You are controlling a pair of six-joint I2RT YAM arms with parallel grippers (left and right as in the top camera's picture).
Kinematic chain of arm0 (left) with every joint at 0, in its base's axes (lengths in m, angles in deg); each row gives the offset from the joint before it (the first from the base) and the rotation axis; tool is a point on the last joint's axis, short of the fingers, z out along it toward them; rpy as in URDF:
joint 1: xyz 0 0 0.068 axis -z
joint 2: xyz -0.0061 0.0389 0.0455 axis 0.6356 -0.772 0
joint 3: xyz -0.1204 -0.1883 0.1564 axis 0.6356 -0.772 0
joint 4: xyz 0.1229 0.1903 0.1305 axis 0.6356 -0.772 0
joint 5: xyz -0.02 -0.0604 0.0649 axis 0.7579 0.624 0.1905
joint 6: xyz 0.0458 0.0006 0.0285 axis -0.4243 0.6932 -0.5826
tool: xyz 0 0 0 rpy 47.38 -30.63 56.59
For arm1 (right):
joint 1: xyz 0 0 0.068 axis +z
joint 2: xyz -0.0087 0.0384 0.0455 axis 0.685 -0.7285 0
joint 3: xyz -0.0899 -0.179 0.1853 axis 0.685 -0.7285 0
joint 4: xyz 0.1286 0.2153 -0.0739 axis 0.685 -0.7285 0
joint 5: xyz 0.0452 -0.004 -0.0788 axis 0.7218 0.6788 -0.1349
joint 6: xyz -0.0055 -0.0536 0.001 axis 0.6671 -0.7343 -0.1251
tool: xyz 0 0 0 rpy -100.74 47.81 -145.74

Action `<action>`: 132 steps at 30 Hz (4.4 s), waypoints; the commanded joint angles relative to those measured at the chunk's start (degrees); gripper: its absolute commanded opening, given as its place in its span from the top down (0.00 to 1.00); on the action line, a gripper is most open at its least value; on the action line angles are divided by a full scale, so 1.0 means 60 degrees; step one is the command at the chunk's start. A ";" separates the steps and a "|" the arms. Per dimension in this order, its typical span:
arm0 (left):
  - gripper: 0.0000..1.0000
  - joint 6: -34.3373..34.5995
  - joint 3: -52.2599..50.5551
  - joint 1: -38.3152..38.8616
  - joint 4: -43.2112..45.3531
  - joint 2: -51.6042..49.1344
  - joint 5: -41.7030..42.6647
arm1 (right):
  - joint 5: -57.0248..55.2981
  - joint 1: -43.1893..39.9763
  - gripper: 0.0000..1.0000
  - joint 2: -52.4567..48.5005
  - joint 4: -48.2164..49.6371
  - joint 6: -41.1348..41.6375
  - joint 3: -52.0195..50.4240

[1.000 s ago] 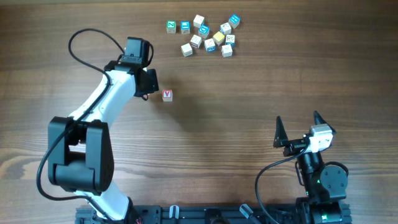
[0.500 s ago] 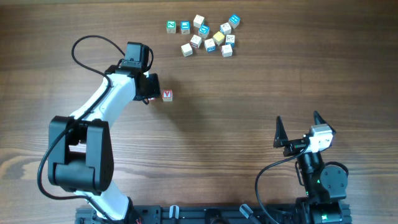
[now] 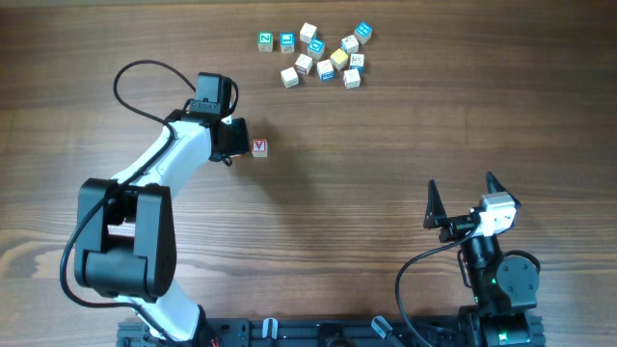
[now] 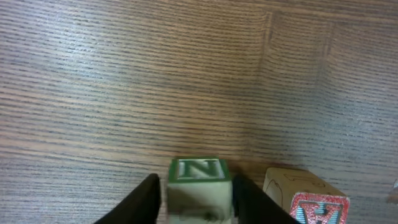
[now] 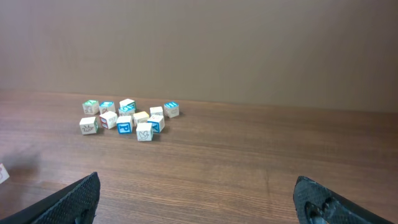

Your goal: Form a horizontal line

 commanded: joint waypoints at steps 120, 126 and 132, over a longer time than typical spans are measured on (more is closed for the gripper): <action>0.93 0.0667 -0.0062 -0.0157 -0.0033 -0.0091 0.1035 | 0.0044 -0.0047 0.00 0.0040 0.0018 -0.0106 -0.0011; 0.93 0.0707 -0.0062 -0.0153 -0.0229 -0.0091 0.1042 | 0.0044 -0.0047 0.00 0.0040 0.0018 -0.0102 -0.0011; 0.93 0.0707 -0.0062 -0.0153 -0.0350 -0.0091 0.1519 | 0.0044 -0.0047 0.00 0.0040 0.0018 -0.0113 -0.0011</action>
